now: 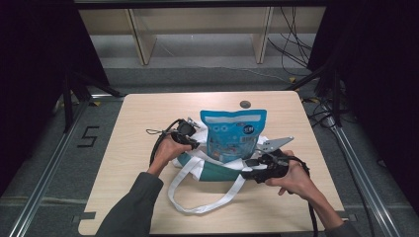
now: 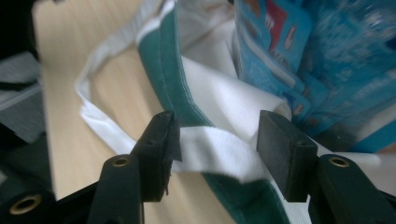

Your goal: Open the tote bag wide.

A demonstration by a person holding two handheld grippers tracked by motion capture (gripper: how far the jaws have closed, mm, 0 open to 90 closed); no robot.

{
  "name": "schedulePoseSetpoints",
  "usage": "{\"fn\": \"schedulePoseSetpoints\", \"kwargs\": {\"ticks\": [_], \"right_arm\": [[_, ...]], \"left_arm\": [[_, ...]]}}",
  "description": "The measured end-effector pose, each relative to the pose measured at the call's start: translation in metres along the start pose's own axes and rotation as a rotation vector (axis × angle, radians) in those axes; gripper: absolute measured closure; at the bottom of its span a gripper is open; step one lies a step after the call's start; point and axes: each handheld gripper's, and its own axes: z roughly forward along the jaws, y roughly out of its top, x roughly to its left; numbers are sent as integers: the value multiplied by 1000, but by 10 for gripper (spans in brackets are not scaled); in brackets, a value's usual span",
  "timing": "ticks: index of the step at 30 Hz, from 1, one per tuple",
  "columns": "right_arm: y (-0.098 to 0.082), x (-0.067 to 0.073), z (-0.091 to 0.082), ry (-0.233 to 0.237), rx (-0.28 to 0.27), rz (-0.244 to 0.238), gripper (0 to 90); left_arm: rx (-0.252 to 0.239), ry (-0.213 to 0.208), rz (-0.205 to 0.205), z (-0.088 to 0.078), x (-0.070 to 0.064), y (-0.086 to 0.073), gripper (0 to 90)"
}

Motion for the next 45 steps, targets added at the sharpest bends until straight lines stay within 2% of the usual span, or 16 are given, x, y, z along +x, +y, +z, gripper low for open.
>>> {"fn": "schedulePoseSetpoints", "kwargs": {"ticks": [2, 3, 6, 11, 15, 18, 22, 24, 27, 29, 32, 35, 37, 39, 41, 45], "right_arm": [[-1, 3, 8, -22, 48, 2, 537], [-2, 1, 12, -36, 72, -42, 593], [-9, 2, 20, -59, 114, -58, 788], [-20, -7, 20, -20, 134, -77, 859], [-32, -1, 26, -16, 156, -67, 863], [-33, -4, 28, -16, 151, -60, 863], [-33, -2, 29, -23, 153, -27, 858], [-34, -5, 28, -42, 115, -23, 845], [-30, -4, 18, -3, 82, 5, 769], [-24, -3, 7, -37, 51, 8, 672], [-20, -4, -2, -53, 12, 23, 655], [-17, -11, -14, -115, -42, 14, 635], [-17, -14, -21, -138, -62, 53, 631], [-18, -18, -23, -163, -74, 26, 631], [-20, -19, -23, -181, -64, 63, 614], [-25, -27, -23, -206, -50, 55, 584]], "left_arm": [[-5, -7, -12, 0, 2, 0, 827], [-12, -4, -7, 0, 4, 0, 828], [-14, -1, -4, 1, 6, 1, 833], [-15, 34, -18, 3, 7, 5, 852], [-44, 54, -87, 9, 21, 7, 859], [-29, 80, -70, 16, 20, 10, 859], [-29, 65, -70, 12, 20, 10, 846], [-42, 67, -69, 7, 17, 8, 802], [-48, 58, -37, -1, 11, 3, 710], [-79, 46, -48, -7, 5, 0, 616], [-137, 31, -73, -17, -1, -3, 546], [-161, 13, -93, -28, -3, -5, 508], [-184, 19, -92, -35, -3, -8, 504], [-193, 12, -103, -42, -3, -12, 502], [-201, 4, -112, -45, -6, -15, 491], [-235, -11, -120, -51, -12, -22, 461]]}}
